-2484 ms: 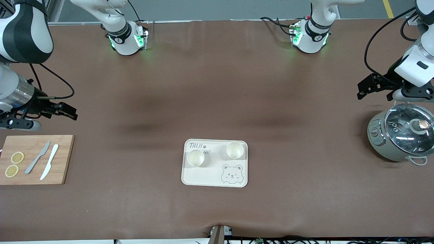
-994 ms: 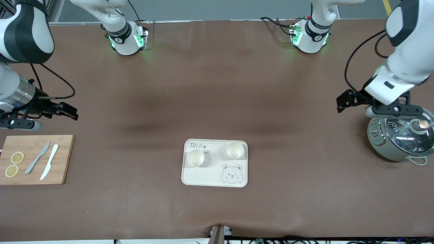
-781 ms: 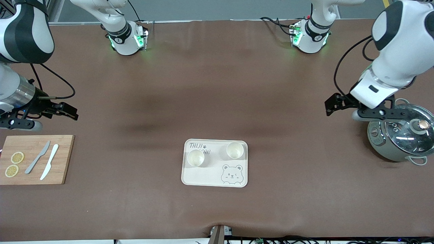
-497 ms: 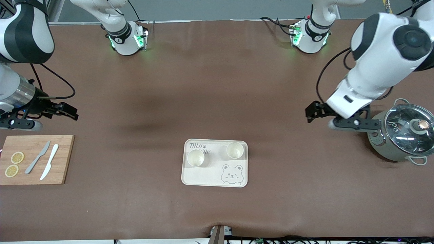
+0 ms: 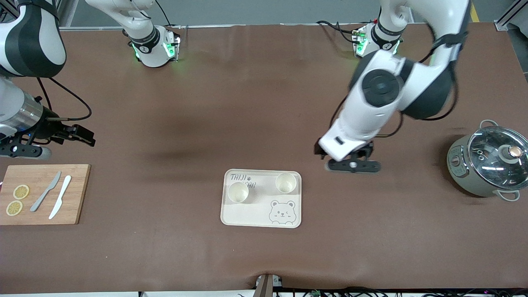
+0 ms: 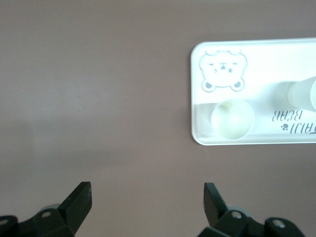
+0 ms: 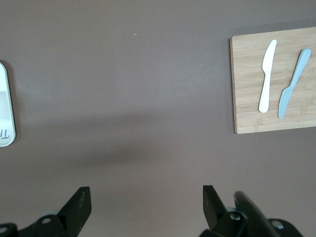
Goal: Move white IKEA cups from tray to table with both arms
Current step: 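Lower the open left gripper around a white cup on the tray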
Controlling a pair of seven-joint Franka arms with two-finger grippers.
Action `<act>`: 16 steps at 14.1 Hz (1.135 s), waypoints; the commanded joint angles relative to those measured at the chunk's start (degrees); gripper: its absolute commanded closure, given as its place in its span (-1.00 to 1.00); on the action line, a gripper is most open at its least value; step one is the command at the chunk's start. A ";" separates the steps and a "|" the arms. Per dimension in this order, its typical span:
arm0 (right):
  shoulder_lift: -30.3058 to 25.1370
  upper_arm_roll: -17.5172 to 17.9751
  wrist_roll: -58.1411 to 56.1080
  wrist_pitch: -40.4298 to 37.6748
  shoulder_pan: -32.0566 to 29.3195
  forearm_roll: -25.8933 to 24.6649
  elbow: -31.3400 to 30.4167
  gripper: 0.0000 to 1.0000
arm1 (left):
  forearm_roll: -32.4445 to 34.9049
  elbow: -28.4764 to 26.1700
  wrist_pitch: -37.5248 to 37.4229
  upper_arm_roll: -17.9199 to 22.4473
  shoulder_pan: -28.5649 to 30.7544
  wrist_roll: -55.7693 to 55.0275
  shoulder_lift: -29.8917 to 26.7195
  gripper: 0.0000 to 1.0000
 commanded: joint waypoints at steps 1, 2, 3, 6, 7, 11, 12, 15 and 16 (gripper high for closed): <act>-1.24 0.04 1.22 0.51 0.17 -1.01 -1.32 -1.00 | 1.56 9.19 -2.25 0.83 -2.45 -1.32 8.24 -1.00; -1.24 0.04 1.22 0.51 0.17 -1.01 -1.23 -1.00 | 1.47 10.42 -2.25 1.27 -3.50 -1.41 10.44 -1.00; -1.24 0.04 1.22 0.60 0.17 -1.01 -1.23 -1.00 | 1.30 11.22 -2.25 2.40 -4.90 -1.41 12.12 -1.00; -1.24 0.04 1.14 0.86 0.17 -1.01 -1.23 -1.00 | 1.12 14.82 -1.64 5.22 -8.25 -1.41 15.99 -1.00; -1.24 0.04 1.14 0.86 0.25 -1.01 -1.23 -1.00 | 1.04 15.70 -1.20 5.23 -8.34 -1.41 17.13 -1.00; -1.24 0.04 1.14 0.78 0.25 -1.01 -1.23 -1.00 | 0.86 18.07 1.44 5.23 -8.78 -1.41 19.69 -1.00; -1.24 0.04 1.14 0.77 0.25 -1.01 -1.32 -1.00 | 0.86 19.74 1.44 5.23 -8.78 -1.41 20.74 -1.00; -1.24 0.04 1.14 0.69 0.25 -1.01 -1.32 -1.00 | 0.77 20.37 3.80 5.23 -8.69 -1.33 22.15 -1.00; -1.24 0.04 1.22 0.60 0.25 -1.01 -1.32 -1.00 | 0.77 20.28 4.77 5.23 -8.69 -1.32 22.85 -1.00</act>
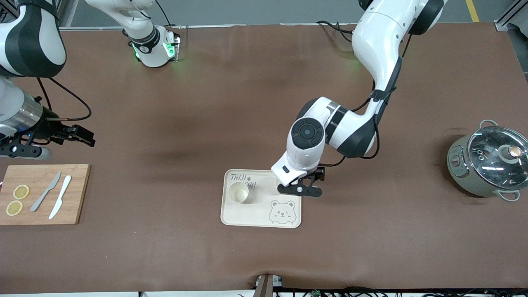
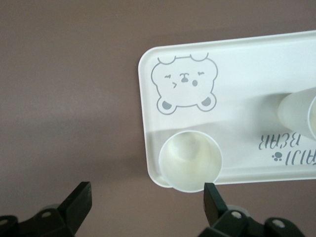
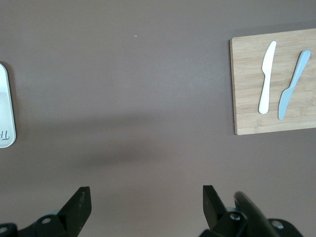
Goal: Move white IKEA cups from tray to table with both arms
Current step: 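Lower the open left gripper around a white cup on the tray, then close the left gripper on the white cup's rim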
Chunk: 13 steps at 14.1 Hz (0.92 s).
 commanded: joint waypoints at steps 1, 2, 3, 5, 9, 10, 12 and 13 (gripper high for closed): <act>-1.24 0.04 1.12 0.32 0.25 -1.01 -1.32 -1.00 | 0.49 2.60 2.03 1.00 -0.66 -0.40 2.59 -1.00; -1.24 0.04 1.20 0.32 0.25 -1.01 -1.32 -1.00 | 0.49 2.51 2.74 1.00 -0.48 -0.31 3.03 -1.00; -1.24 0.04 1.12 0.32 0.25 -1.01 -1.32 -1.00 | 0.49 2.33 3.01 1.09 -0.48 -0.31 3.30 -1.00; -1.24 0.04 1.20 0.32 0.25 -1.01 -1.32 -1.00 | -0.29 1.28 3.01 1.18 0.05 0.04 3.21 -1.00; -1.24 0.04 1.20 0.50 0.25 -1.01 -1.40 -1.00 | -0.74 0.49 3.36 1.27 0.13 0.57 3.30 -1.00; -1.24 0.13 1.20 0.41 0.25 -1.01 -1.40 -1.00 | -0.65 -0.12 4.06 1.27 0.13 0.40 3.30 -1.00; -1.24 0.04 1.12 0.50 0.25 -1.01 -1.40 -1.00 | -0.65 -2.84 7.03 1.27 0.22 -0.30 3.13 -1.00; -1.24 0.04 1.20 0.50 0.25 -1.01 -1.40 -1.00 | -0.65 -4.59 8.88 1.27 0.22 -0.40 2.86 -1.00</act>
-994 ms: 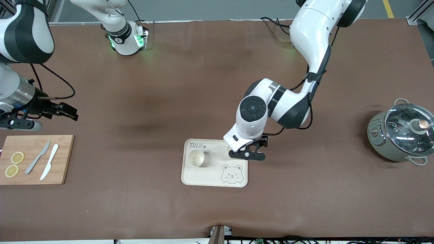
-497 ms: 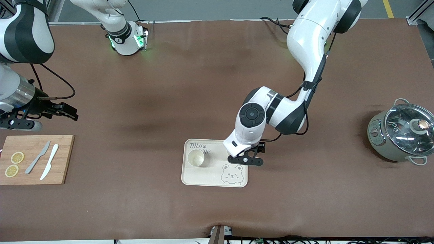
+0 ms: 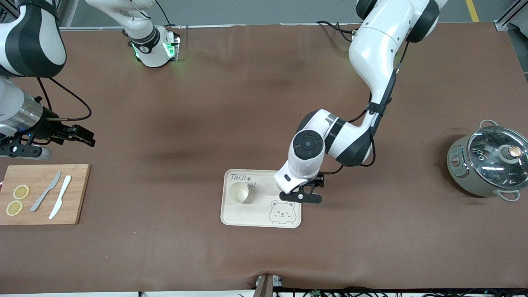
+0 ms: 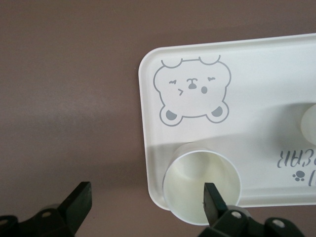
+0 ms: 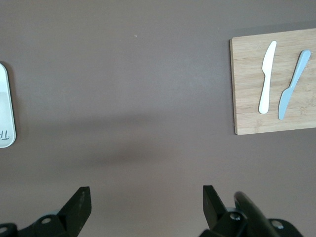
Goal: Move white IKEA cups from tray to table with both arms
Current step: 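Close the left gripper on the white cup's rim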
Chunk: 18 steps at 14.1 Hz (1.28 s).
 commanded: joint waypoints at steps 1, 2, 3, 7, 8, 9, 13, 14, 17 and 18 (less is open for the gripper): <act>-1.15 0.12 1.11 0.50 0.25 -1.01 -1.38 -1.00 | -0.64 -4.57 5.07 0.79 -0.28 -0.43 -0.49 -1.00; -1.15 0.12 1.20 0.50 0.25 -1.01 -1.38 -1.00 | -0.55 -5.80 6.30 0.79 -0.19 -0.52 -0.67 -1.00; -1.15 0.03 1.20 0.59 0.25 -1.01 -1.38 -1.00 | -0.64 -6.51 6.92 0.79 -0.28 -0.60 -0.84 -1.00; -1.15 0.12 1.11 0.59 0.25 -1.01 -1.29 -1.00 | -0.55 -9.41 9.21 0.79 -0.10 -0.61 -1.63 -1.00; -1.15 0.12 1.11 0.59 0.34 -1.01 -1.29 -1.00 | -0.46 -10.12 9.74 0.79 -0.10 -0.61 -1.81 -1.00; -1.15 0.03 1.11 0.59 0.51 -1.01 -1.29 -1.00 | -0.46 -10.38 9.74 0.79 -0.02 -0.52 -1.90 -1.00; -1.15 0.03 1.20 0.59 0.69 -1.01 -1.29 -1.00 | -0.46 -10.47 9.83 0.79 -0.01 -0.52 -1.90 -1.00; -1.15 0.03 1.20 0.59 0.69 -1.01 -1.29 -1.00 | -0.46 -10.39 9.74 0.79 -0.01 -0.52 -1.90 -0.95; -1.15 0.03 1.20 0.59 0.69 -1.01 -1.29 -1.00 | -0.73 -10.39 9.65 0.70 0.07 -0.43 -2.07 0.62; -1.15 0.03 1.20 0.59 0.69 -1.01 -1.29 -1.00 | -0.73 -10.39 9.74 0.70 0.07 -0.43 -1.99 0.99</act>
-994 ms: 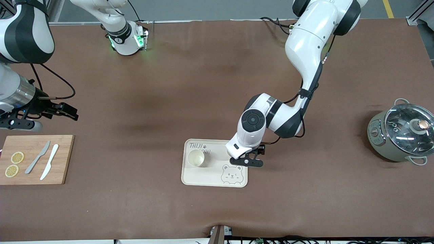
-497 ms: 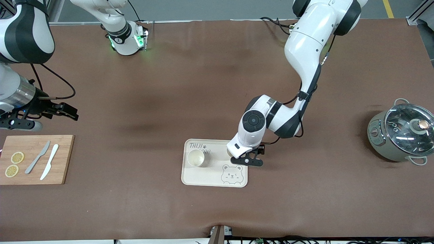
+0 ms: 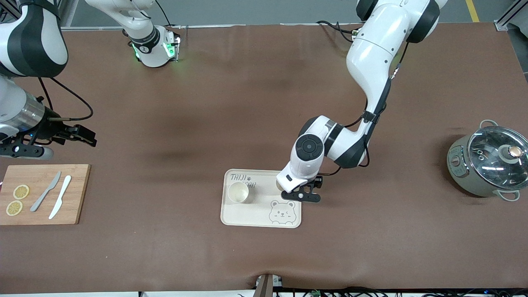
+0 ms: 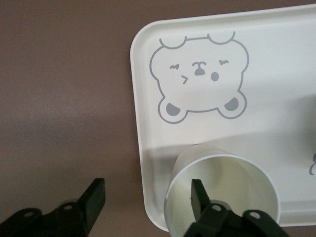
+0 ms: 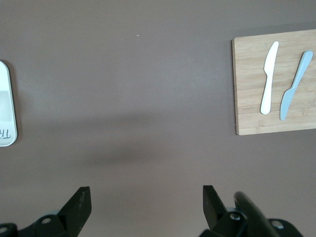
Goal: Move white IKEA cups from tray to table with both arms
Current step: 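Close the left gripper on the white cup's rim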
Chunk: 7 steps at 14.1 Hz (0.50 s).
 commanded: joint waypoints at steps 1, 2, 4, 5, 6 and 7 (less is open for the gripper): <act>-1.15 -0.02 1.19 0.58 0.35 -1.01 -1.26 -1.00 | -0.72 -2.38 0.75 0.53 -0.16 -0.40 -2.01 1.00; -1.15 -0.02 1.19 0.58 0.35 -1.01 -1.26 -1.00 | -0.81 -2.38 0.75 0.53 -0.16 -0.40 -2.01 1.00; -1.15 -0.02 1.19 0.50 0.35 -1.01 -1.26 -1.00 | -0.81 -2.47 0.66 0.53 -0.24 -2.23 -2.10 1.00; -1.15 -0.02 1.19 0.41 0.35 -1.01 -1.26 -1.00 | -0.81 -2.47 0.75 0.53 -0.33 -2.94 -2.19 1.00; -1.15 -0.02 1.19 0.41 0.35 -1.01 -1.26 -1.00 | -0.81 -2.47 0.75 0.53 -0.33 -2.95 -2.28 1.00; -1.15 -0.02 1.19 0.41 0.35 -1.01 -1.26 -1.00 | -0.81 -2.56 0.75 0.53 -0.42 -3.12 -2.28 1.00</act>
